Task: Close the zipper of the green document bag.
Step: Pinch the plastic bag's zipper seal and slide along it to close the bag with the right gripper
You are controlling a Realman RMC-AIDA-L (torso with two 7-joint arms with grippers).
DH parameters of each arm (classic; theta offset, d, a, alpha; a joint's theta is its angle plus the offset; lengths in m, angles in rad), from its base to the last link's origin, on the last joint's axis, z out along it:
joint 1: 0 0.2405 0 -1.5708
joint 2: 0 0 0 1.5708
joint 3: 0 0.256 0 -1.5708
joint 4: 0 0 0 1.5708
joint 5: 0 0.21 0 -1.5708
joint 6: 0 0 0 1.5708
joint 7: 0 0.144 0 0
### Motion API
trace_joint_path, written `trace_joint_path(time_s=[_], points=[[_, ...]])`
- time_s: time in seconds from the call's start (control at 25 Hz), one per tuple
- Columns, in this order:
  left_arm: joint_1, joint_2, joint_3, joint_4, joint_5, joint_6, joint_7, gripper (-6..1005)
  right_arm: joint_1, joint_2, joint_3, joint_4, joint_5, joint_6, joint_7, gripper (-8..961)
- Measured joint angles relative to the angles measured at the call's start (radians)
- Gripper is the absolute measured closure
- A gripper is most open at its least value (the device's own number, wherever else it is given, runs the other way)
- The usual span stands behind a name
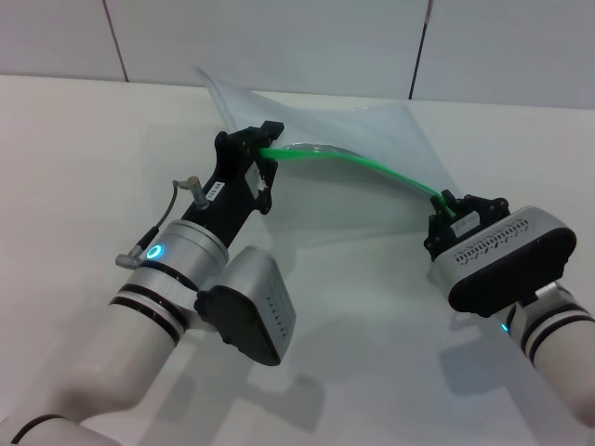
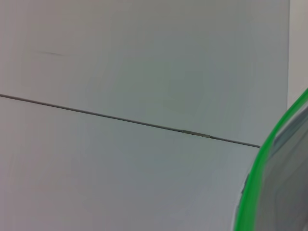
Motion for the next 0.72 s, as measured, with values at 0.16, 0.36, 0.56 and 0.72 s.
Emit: trace_joint_path(time_s=[0.16,0.36,0.56,0.72], points=[[0.000,0.000,0.000,0.000,0.001,0.001,0.001,946,0.000,0.001,0.000,0.014,0.000,0.000,0.009,873],[0.000,0.000,0.000,0.000,0.001,0.001,0.001,946,0.001,0.001,0.000,0.030,0.020,-0.002,0.010,873],[-0.001,0.000,0.000,0.000,0.001,0.001,0.001,946,0.003,0.002,0.000,0.050,0.037,-0.006,0.010,873],[-0.002,0.000,0.000,-0.001,0.001,0.002,0.001,946,0.005,0.002,0.000,0.061,0.046,-0.007,0.010,873]])
